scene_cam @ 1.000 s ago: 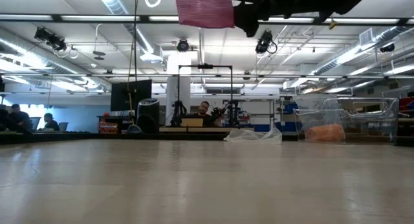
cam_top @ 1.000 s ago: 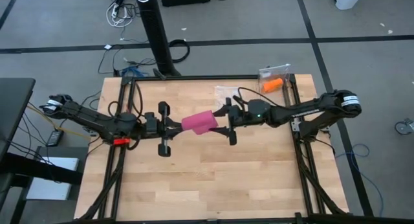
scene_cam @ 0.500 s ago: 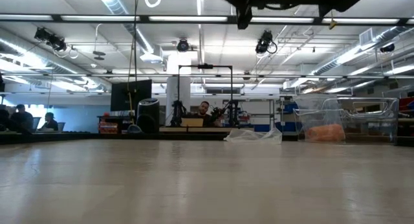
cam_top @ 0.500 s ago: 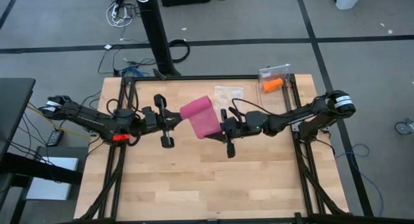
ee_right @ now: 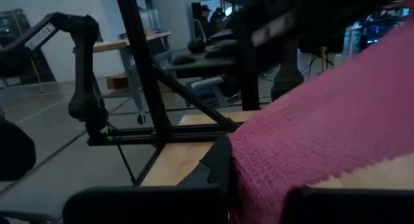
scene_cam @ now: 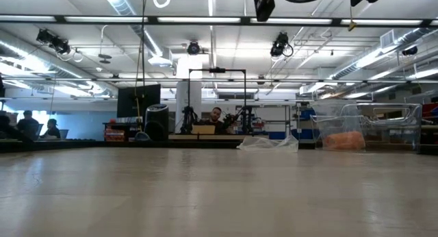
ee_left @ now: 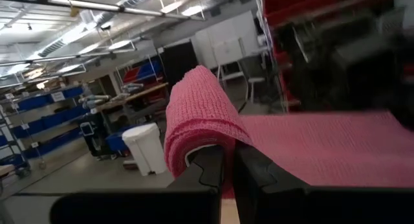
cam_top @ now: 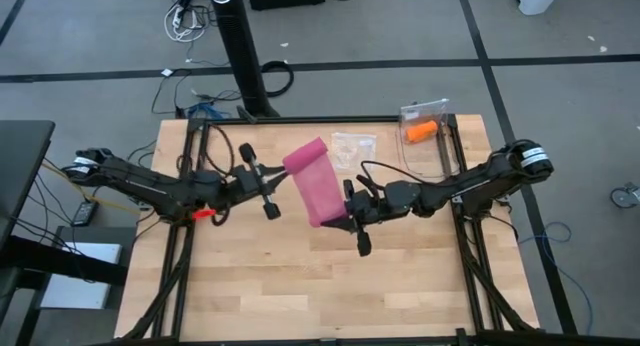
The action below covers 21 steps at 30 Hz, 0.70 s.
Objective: Roll bandage
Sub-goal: Roll the pink bandage
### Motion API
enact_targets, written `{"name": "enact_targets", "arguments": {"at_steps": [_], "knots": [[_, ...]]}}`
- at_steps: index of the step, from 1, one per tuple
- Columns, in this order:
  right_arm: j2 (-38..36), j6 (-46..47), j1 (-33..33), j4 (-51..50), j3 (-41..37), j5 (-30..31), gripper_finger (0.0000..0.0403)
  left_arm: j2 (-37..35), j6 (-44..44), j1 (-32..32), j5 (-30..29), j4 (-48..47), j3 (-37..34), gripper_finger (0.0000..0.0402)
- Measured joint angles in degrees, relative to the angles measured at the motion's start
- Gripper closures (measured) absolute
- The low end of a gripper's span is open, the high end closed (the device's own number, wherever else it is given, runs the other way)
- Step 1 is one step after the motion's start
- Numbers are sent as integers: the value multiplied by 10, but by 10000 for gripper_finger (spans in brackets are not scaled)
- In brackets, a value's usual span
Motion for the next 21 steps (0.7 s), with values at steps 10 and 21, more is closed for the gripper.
{"name": "enact_targets", "arguments": {"at_steps": [10,21], "knots": [[-12,12,0,-39,41,3,402,107,18,-7,-25,-16,0,381],[-12,-25,0,-83,92,74,403,136,29,-86,-32,3,0,381]]}}
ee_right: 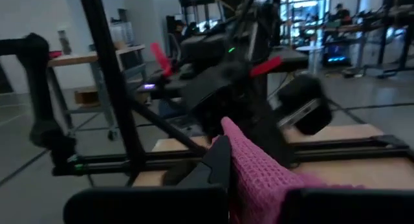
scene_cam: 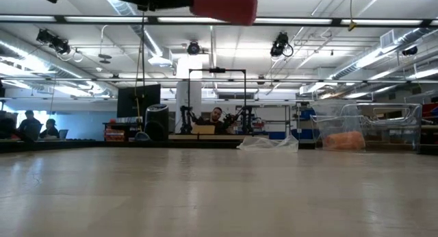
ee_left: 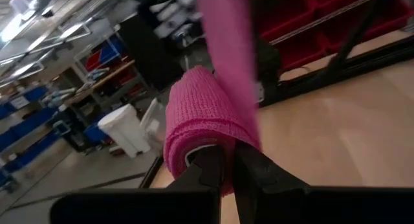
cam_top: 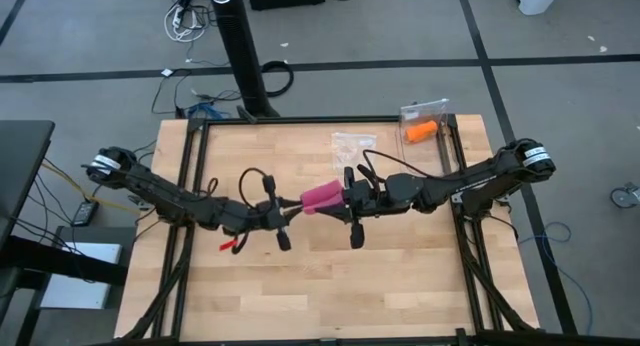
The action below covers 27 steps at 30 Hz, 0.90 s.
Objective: Roll bandage
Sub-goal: Roll the pink bandage
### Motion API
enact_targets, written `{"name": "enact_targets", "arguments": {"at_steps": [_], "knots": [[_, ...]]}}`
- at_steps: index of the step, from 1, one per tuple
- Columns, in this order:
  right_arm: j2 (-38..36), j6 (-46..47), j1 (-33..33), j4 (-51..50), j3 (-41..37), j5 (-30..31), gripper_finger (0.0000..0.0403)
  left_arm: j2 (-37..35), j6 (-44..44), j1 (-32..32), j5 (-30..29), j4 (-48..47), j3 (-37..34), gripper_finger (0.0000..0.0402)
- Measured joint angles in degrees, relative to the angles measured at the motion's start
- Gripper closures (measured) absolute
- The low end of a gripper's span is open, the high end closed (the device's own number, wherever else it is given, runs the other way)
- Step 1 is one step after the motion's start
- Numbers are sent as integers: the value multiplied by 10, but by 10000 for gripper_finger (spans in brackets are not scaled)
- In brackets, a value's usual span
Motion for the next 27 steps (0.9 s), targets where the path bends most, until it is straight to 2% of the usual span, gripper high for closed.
{"name": "enact_targets", "arguments": {"at_steps": [8,13,27], "knots": [[0,-7,-6,-3,15,3,403,0,-1,-35,1,20,0,381],[1,1,-19,-30,16,44,389,0,1,-51,11,47,0,381],[0,27,-38,-59,16,45,242,0,-13,-55,26,56,0,381]]}}
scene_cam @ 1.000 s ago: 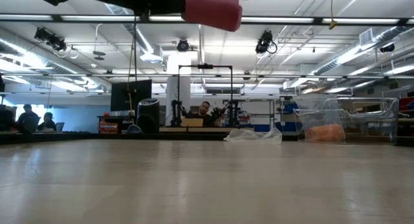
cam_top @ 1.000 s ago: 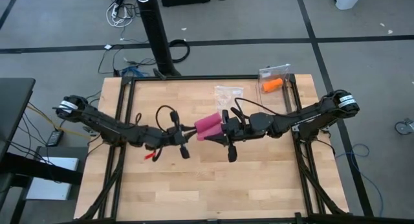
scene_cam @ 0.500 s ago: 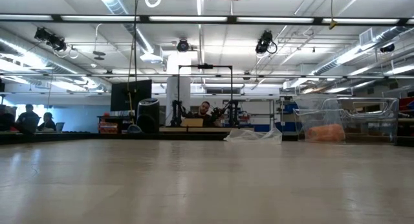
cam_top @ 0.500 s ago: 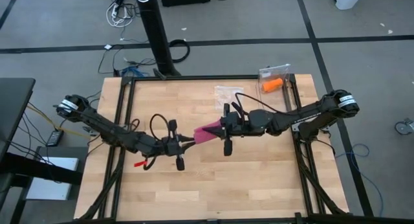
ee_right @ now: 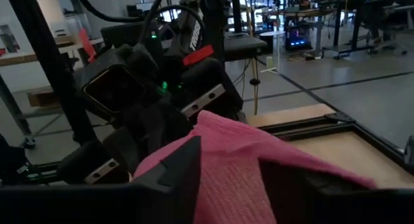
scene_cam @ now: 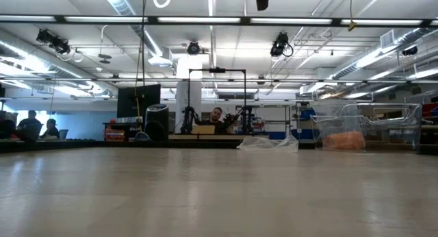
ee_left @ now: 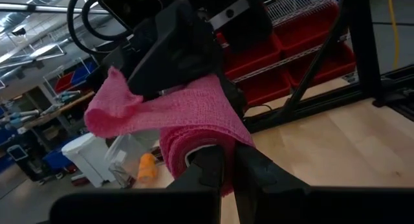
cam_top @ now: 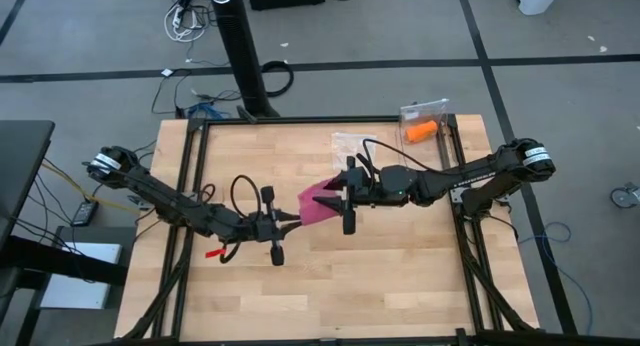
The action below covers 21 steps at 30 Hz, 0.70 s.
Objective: Roll bandage
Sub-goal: Roll the pink bandage
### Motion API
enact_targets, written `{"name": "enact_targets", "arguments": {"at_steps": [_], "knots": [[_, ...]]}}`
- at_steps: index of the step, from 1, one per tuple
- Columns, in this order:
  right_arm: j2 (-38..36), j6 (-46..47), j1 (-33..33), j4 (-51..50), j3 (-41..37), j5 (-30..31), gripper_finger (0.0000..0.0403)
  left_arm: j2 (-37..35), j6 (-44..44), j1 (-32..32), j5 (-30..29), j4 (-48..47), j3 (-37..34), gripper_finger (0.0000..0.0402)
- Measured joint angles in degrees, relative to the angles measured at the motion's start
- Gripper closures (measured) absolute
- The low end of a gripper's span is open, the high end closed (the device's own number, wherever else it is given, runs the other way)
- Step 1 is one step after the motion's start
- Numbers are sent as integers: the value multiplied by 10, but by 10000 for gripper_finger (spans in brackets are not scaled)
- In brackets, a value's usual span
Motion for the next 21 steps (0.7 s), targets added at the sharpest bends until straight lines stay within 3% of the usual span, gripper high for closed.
{"name": "enact_targets", "arguments": {"at_steps": [9,17,21], "knots": [[0,-3,0,1,0,0,198,0,-24,0,25,2,0,381],[-3,-67,-2,-5,0,-20,201,0,-65,0,41,9,3,381],[-57,-116,-2,-66,0,-5,204,-12,-95,0,51,11,16,381]]}}
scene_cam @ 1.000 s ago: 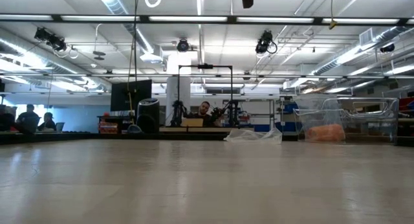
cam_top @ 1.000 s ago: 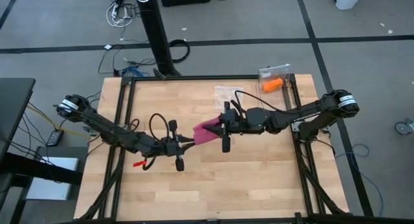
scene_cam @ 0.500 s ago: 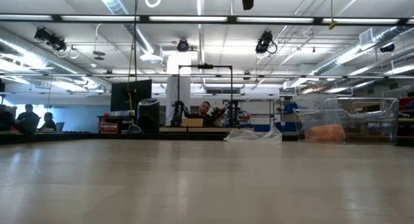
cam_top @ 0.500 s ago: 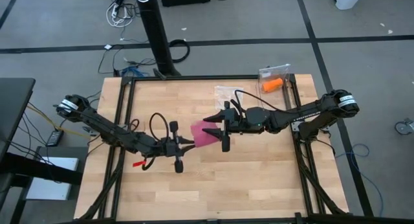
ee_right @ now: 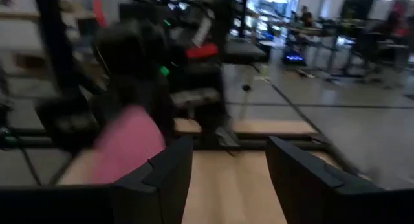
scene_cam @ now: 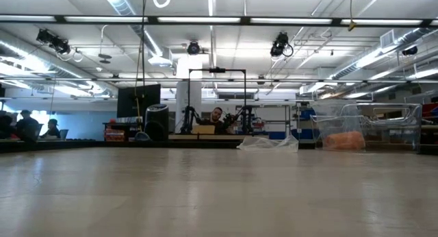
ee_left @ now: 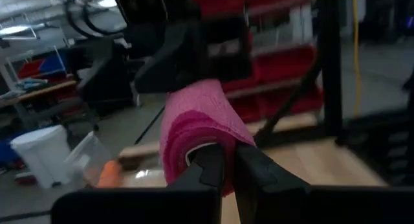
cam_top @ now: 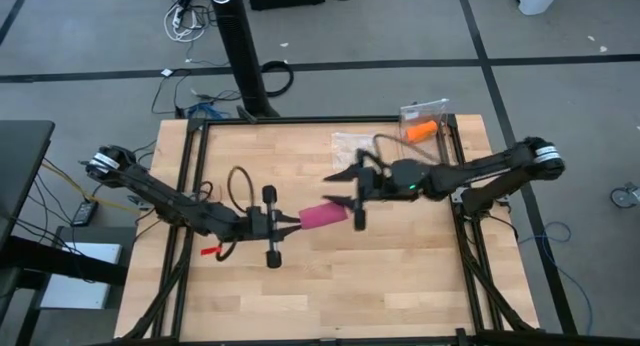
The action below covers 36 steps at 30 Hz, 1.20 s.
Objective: Roll bandage
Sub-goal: Roll the pink bandage
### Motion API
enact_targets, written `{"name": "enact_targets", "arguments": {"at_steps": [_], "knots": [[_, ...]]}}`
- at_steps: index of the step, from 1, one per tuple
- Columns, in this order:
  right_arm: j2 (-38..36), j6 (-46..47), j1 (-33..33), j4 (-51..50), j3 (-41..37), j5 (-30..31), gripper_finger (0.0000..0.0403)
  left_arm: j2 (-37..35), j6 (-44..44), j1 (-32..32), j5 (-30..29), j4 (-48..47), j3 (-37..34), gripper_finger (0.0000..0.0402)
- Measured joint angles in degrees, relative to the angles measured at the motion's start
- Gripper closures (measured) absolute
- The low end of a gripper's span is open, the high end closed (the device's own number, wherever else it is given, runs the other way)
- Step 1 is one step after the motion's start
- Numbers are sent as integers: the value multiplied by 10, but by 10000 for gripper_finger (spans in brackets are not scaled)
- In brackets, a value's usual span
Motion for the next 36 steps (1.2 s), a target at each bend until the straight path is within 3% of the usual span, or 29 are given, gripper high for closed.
{"name": "enact_targets", "arguments": {"at_steps": [5,7,12,17,29,36], "knots": [[-108,19,-8,-168,0,37,196,-44,-56,2,15,6,4,381],[-136,47,-10,-185,-18,29,193,-63,-83,8,23,0,4,381],[-127,96,-4,-60,-85,-27,193,-85,-164,38,69,10,4,381],[-75,93,-1,51,-96,-52,193,-84,-220,65,103,11,3,381],[-50,86,-33,94,-79,-78,192,-83,-235,78,129,17,3,381],[-21,84,-43,139,-78,-129,211,-80,-220,84,123,19,3,381]]}}
